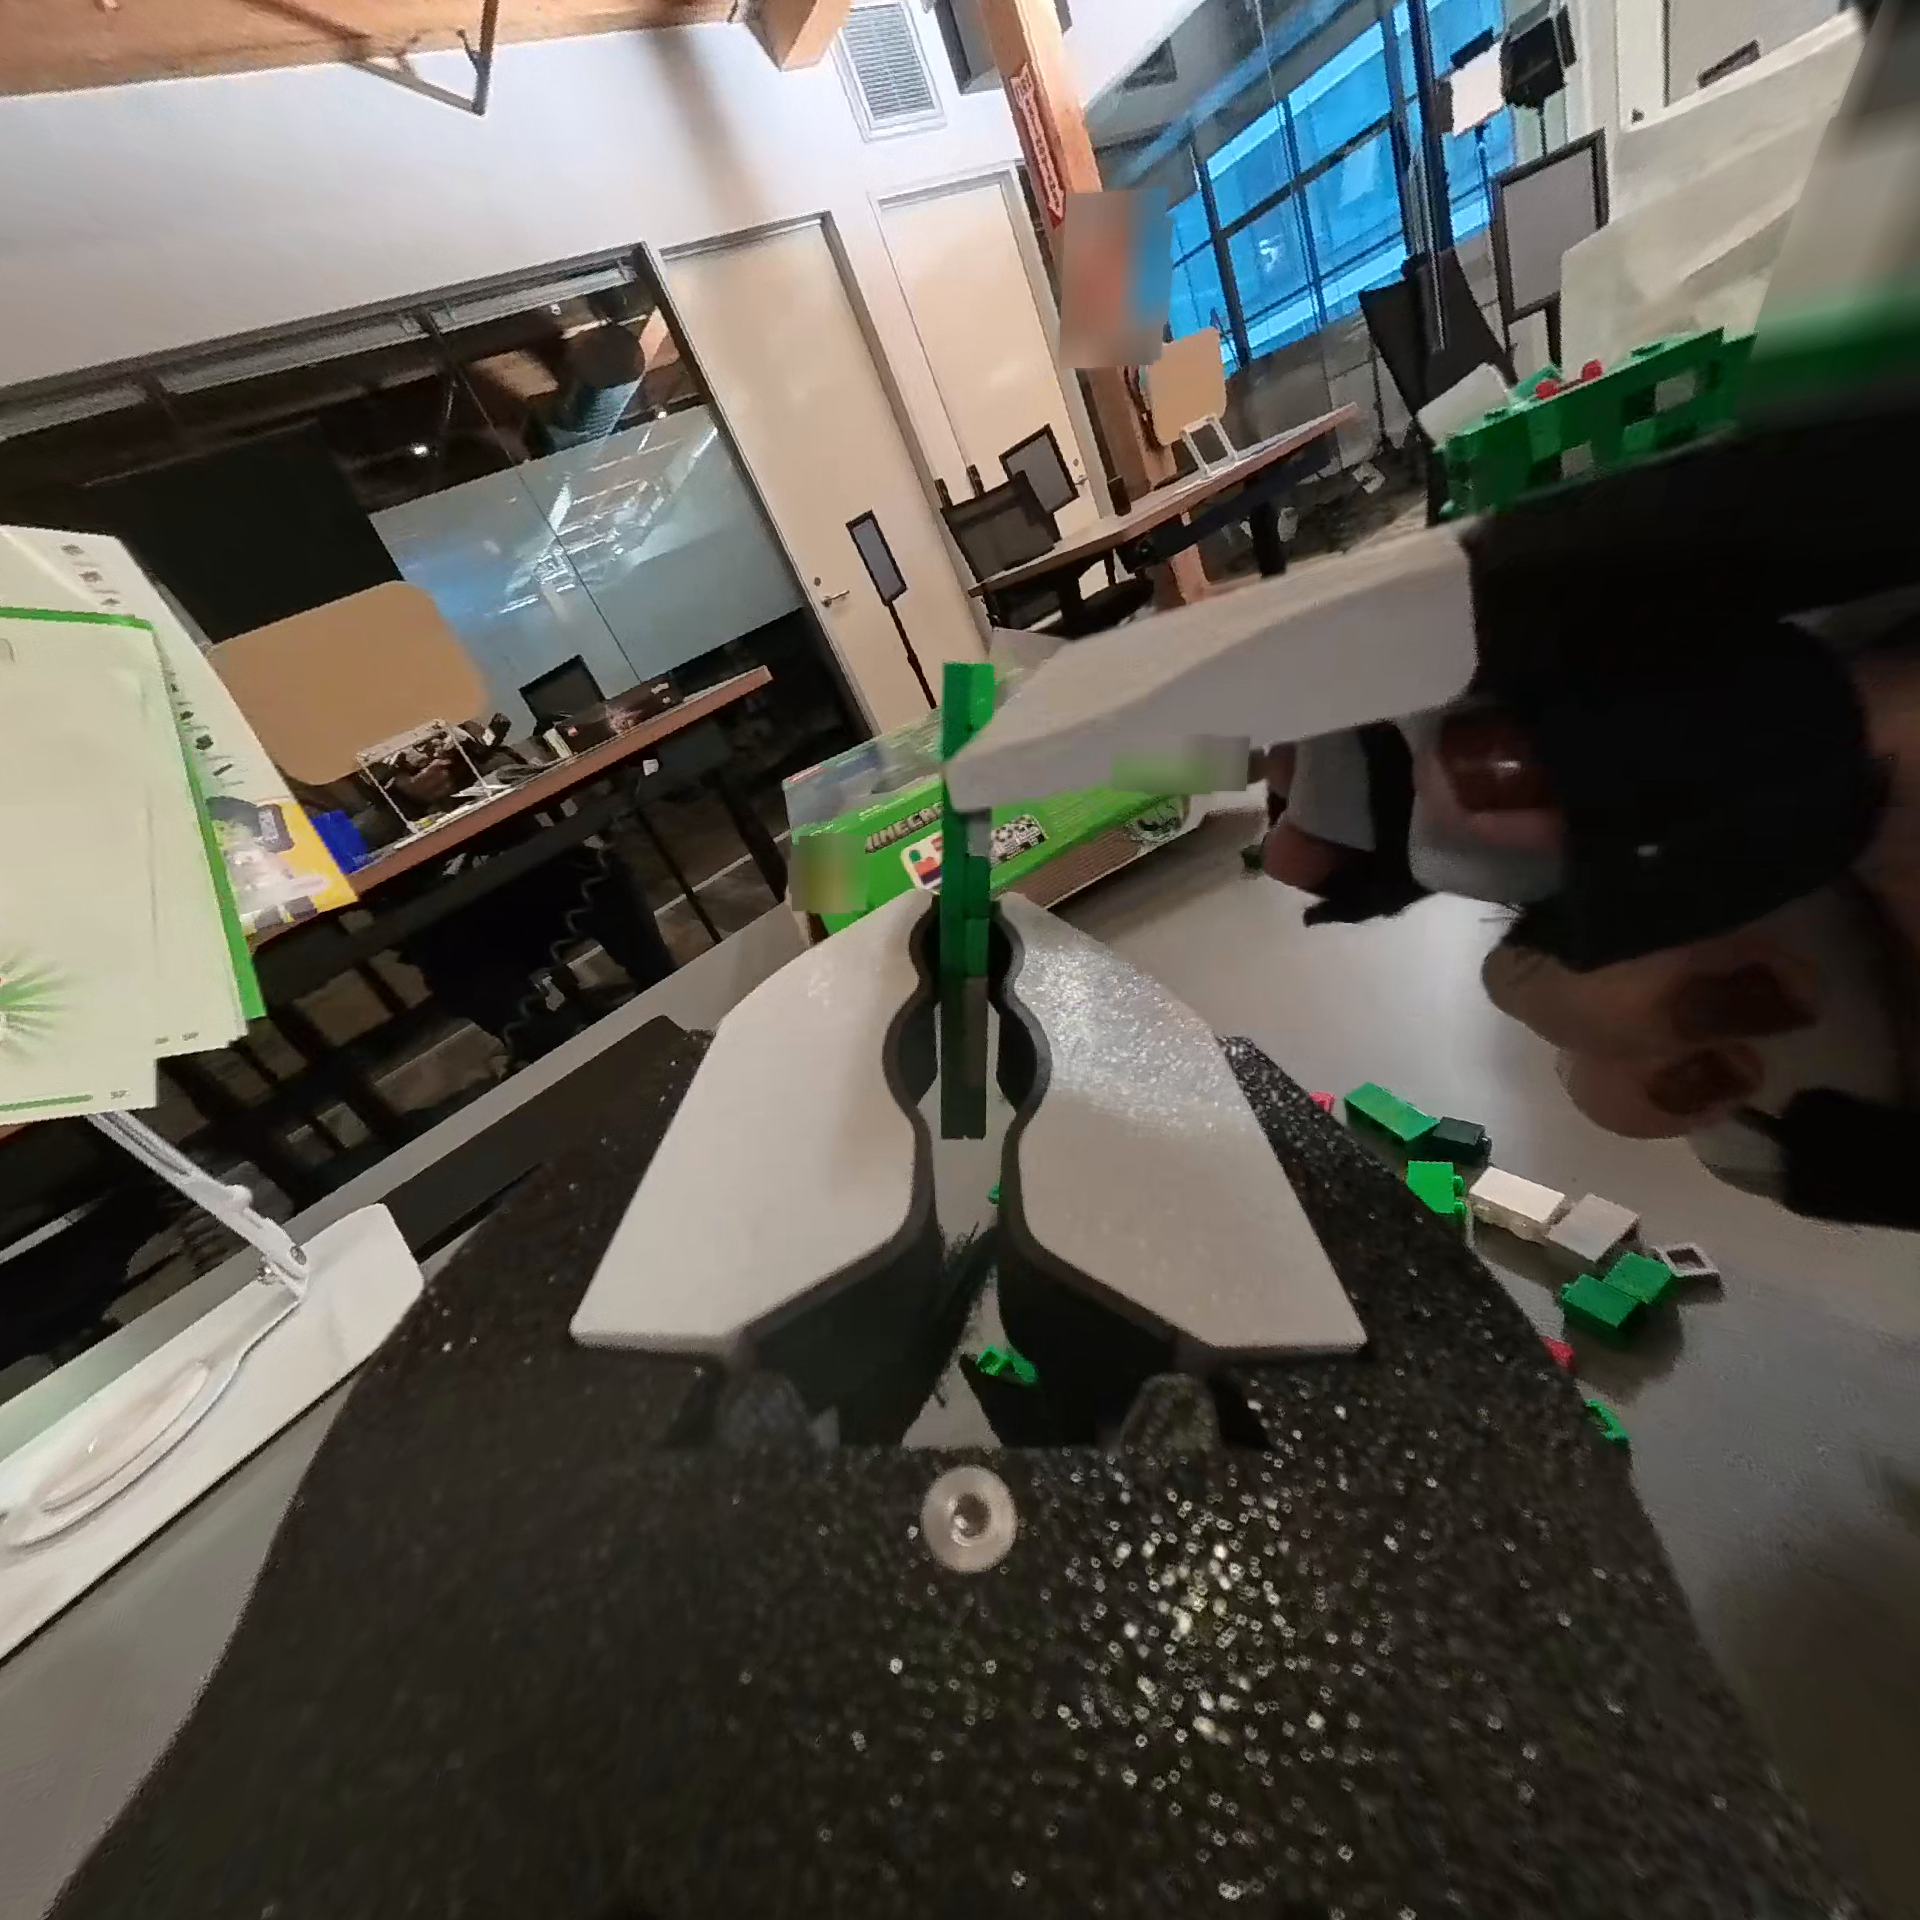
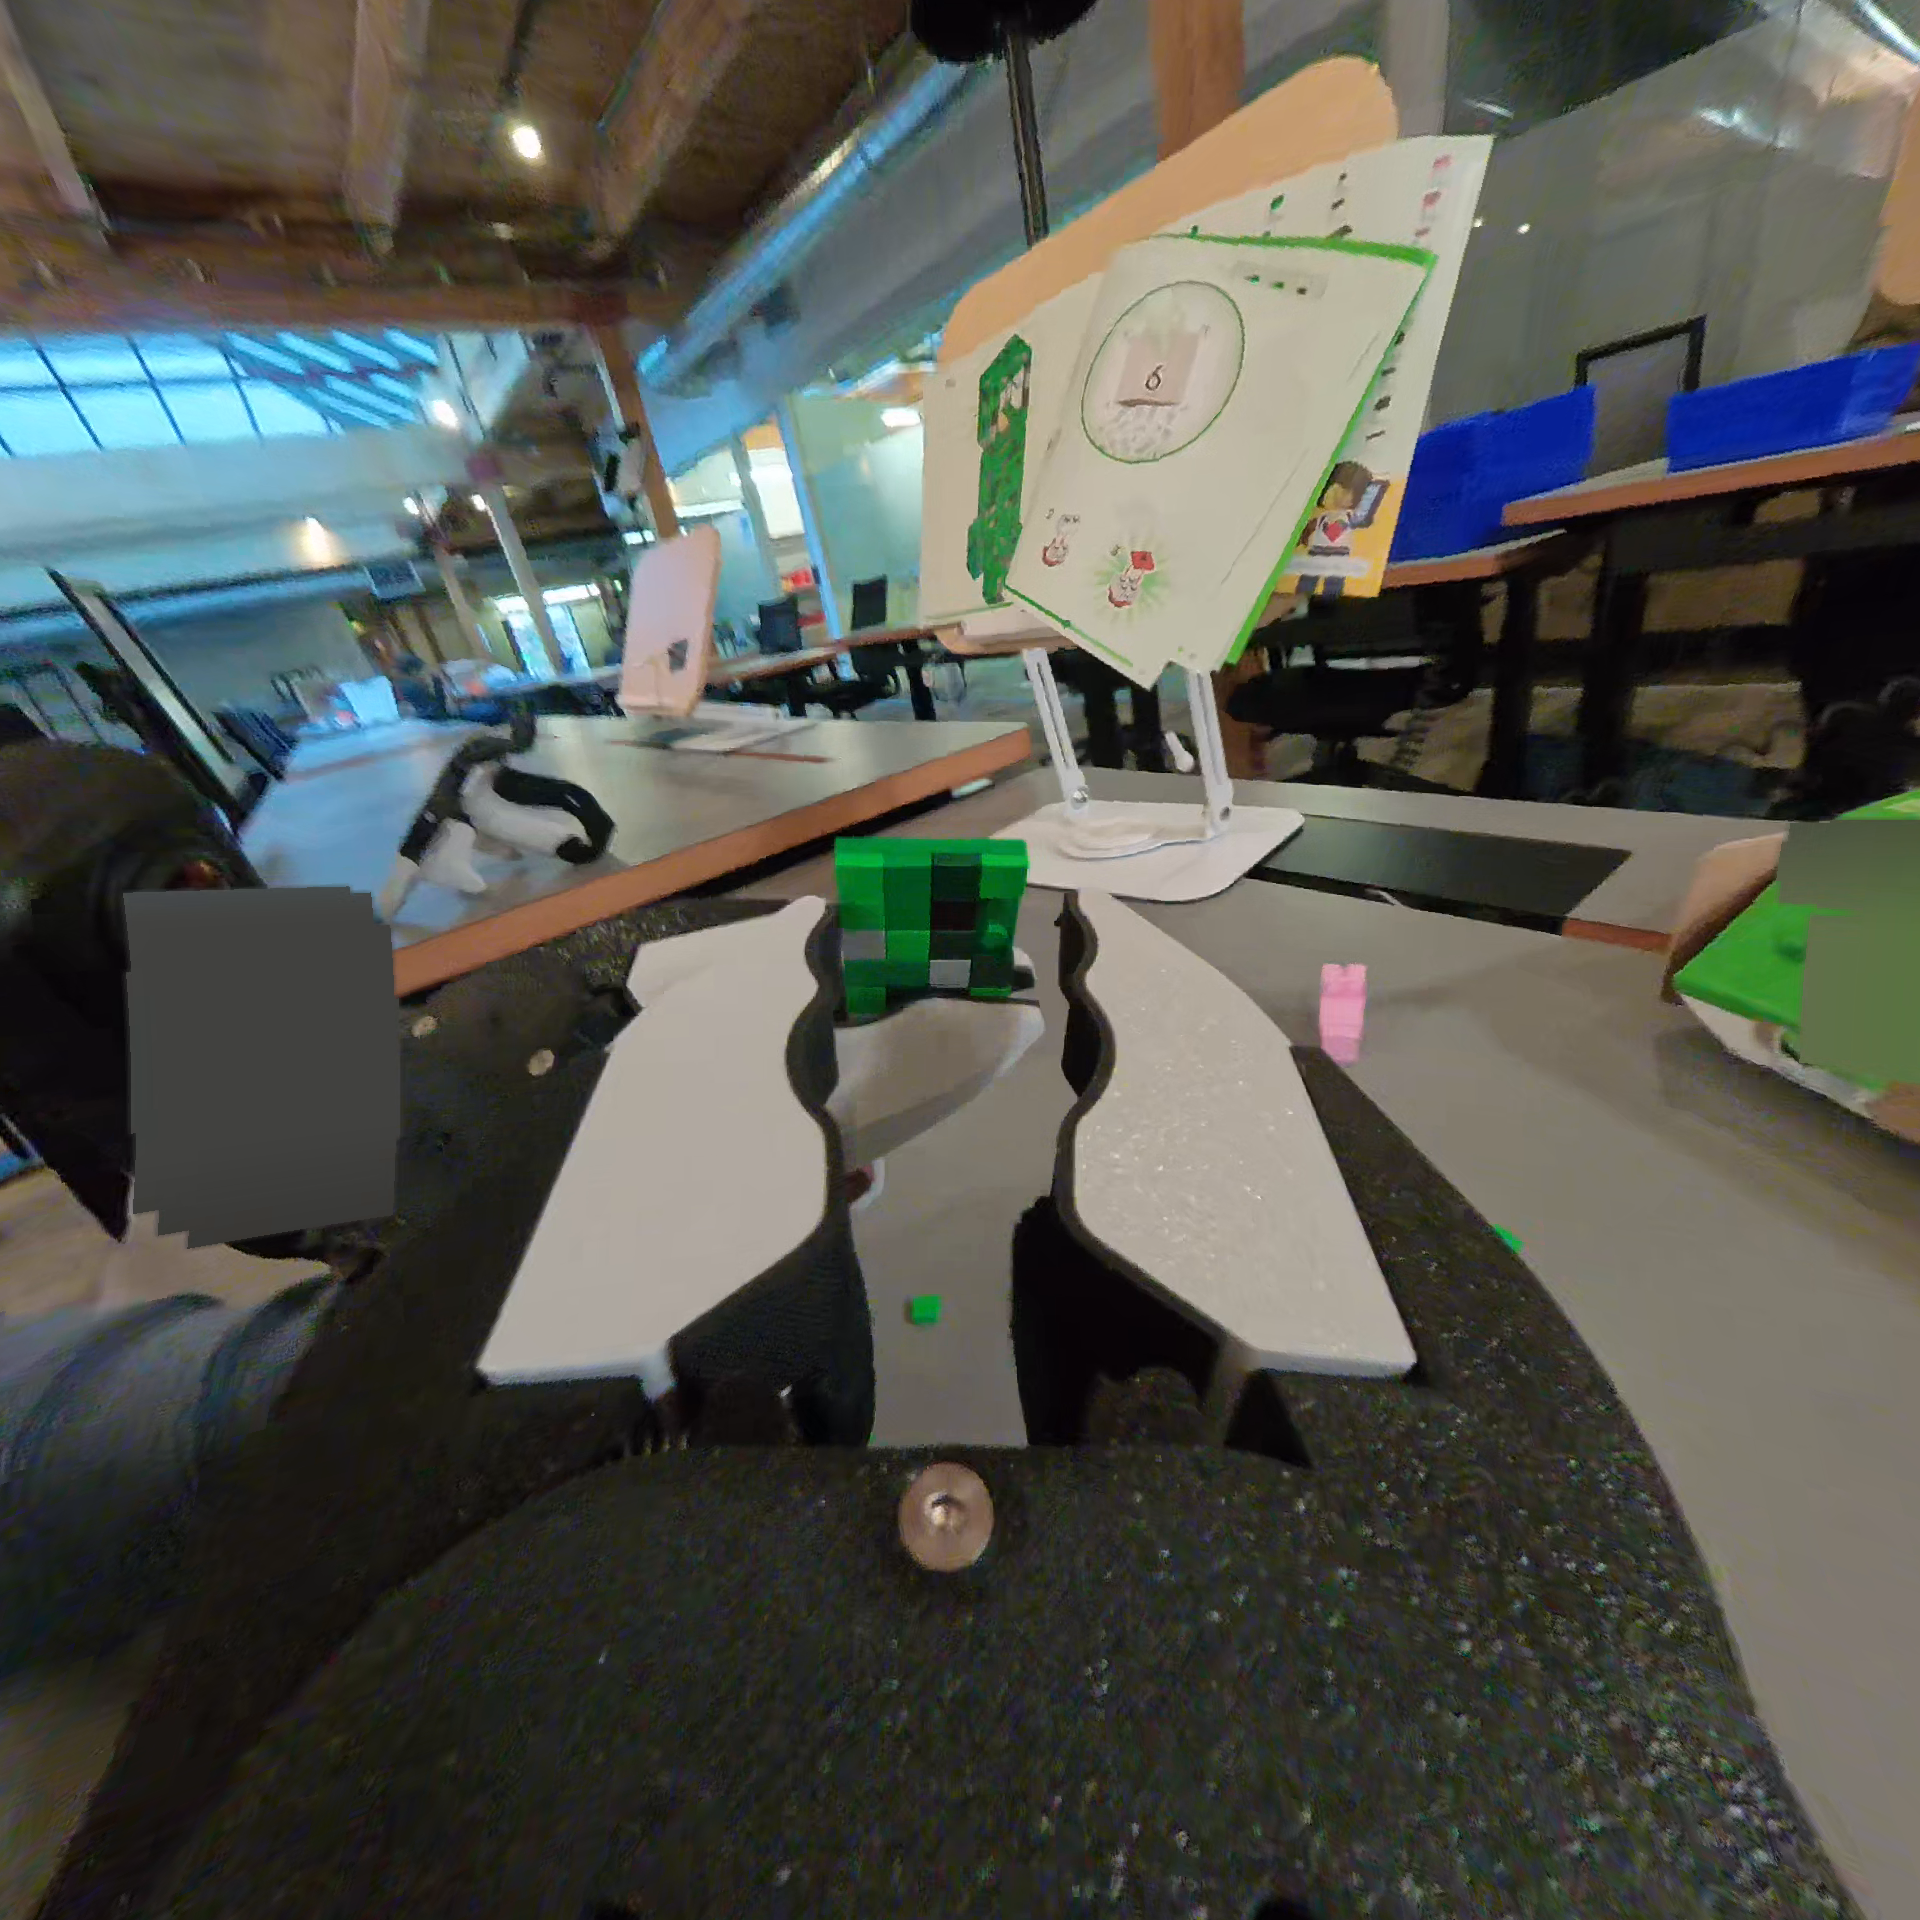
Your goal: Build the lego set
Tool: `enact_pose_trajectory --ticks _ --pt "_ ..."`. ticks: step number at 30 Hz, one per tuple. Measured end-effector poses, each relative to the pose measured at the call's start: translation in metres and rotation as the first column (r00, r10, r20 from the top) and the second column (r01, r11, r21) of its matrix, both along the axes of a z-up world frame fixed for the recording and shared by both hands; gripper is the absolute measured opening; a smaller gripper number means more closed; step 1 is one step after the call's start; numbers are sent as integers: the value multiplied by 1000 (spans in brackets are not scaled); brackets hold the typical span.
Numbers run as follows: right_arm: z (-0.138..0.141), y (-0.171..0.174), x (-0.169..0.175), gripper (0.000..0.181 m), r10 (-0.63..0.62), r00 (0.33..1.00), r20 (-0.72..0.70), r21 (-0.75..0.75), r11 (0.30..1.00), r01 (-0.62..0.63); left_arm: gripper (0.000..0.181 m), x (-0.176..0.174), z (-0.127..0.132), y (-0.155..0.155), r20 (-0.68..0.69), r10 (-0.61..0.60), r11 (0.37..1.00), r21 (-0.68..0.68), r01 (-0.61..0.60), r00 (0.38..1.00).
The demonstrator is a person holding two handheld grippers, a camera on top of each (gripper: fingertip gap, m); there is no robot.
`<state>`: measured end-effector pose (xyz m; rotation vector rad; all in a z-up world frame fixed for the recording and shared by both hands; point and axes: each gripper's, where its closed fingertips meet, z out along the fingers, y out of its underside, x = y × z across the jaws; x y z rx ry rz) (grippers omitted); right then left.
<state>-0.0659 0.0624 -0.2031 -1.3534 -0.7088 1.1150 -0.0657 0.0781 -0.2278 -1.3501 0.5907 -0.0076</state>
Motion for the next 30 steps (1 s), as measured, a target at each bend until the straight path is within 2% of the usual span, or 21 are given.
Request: enact_pose_trajectory --ticks 5,13,17,24,25,26,28,30 --pt "5 -3 2 33 27 998 -56 0 1000 -27 6 5 -1 -1 7 -22 1000 -4 22 1000" --pt "9 -6 4 33 46 994 -103 27 999 -44 6 9 2 -4 53 -69 997 -12 70 996" --pt "9 -7 3 33 83 995 -47 77 994 -79 6 10 2 -5 76 -104 994 -28 106 992" --pt "2 -6 9 32 224 973 49 102 968 -228 6 16 -5 -5 80 -185 977 -88 192 979" --pt "5 -5 15 0 230 972 38 121 965 -233 5 20 -3 -9 146 -248 959 -104 264 958" --pt "5 -3 18 0 234 972 35 120 964 -237 5 23 -4 -10 183 -286 940 -136 312 941" --pt "1 2 20 0 221 973 70 123 966 -228 6 27 -16 -7 86 -268 945 -173 279 960" --pt "-6 8 22 0 191 976 102 126 971 -203 6 29 -23 -4 79 -246 945 -201 257 966"
